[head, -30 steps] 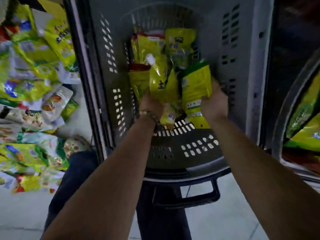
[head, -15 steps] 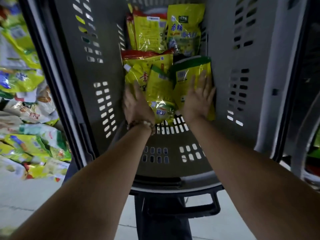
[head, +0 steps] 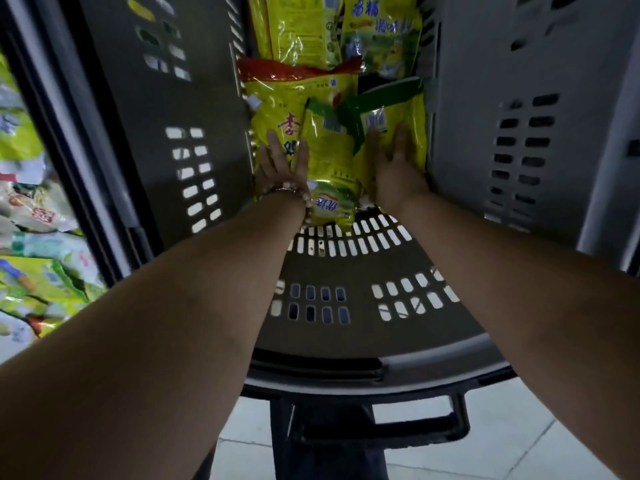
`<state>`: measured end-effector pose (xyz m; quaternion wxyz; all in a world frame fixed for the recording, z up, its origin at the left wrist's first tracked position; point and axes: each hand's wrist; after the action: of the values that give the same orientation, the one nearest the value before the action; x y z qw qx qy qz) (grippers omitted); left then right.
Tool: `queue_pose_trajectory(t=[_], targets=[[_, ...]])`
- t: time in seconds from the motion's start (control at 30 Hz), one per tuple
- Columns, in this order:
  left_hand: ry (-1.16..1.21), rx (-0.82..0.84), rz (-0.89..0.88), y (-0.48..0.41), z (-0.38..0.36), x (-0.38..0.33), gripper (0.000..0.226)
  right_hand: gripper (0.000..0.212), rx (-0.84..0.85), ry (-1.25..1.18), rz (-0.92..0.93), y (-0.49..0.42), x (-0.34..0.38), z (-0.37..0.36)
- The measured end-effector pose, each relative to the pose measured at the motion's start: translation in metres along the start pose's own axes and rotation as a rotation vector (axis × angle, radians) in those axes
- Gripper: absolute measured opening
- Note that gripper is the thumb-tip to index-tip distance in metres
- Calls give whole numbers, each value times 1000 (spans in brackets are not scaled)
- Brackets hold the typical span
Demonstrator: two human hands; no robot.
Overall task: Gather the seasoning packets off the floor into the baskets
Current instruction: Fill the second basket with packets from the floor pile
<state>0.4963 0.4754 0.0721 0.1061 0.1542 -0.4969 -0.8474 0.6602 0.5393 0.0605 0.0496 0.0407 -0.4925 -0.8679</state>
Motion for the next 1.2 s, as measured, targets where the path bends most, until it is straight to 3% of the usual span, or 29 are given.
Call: queue_pose_trajectory(t=[0.13,0.2,0.3,0.43,0.6,0.8,0.93,1.07,1.2], targets=[[117,78,-44,21,25,6,99,95,31,-119,-15,13,2,18],[224,23,-58,43,38,2,83,95,7,-177,-27,35,8,29],[386,-178,-162,83,63,-12,75,98,-23,-241,-38,81,19,51],[669,-415,-318,158,106,-21,78,82,-144,-356,-63,144,38,83],[830,-673,-422,240,137,25,71,79,-333,-446,80,211,84,112],[954,-822,-242,303,126,143,70,79,-393,-441,300,279,193,129],[988,-818,17,328,90,235,71,75,-269,-343,413,301,284,105],[1078,-762,207,335,44,313,71,75,-123,-187,373,287,365,58],[1240,-726,325,319,2,365,69,69,64,-243,177,253,423,14]])
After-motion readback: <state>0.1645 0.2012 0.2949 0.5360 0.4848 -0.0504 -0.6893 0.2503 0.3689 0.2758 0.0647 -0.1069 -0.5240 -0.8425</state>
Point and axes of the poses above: each hand's wrist, its own y-axis away from the middle knuckle, its own z-axis out of the back of the hand, x = y × z, and after that the axes turned 12 degrees about -z, right-handed
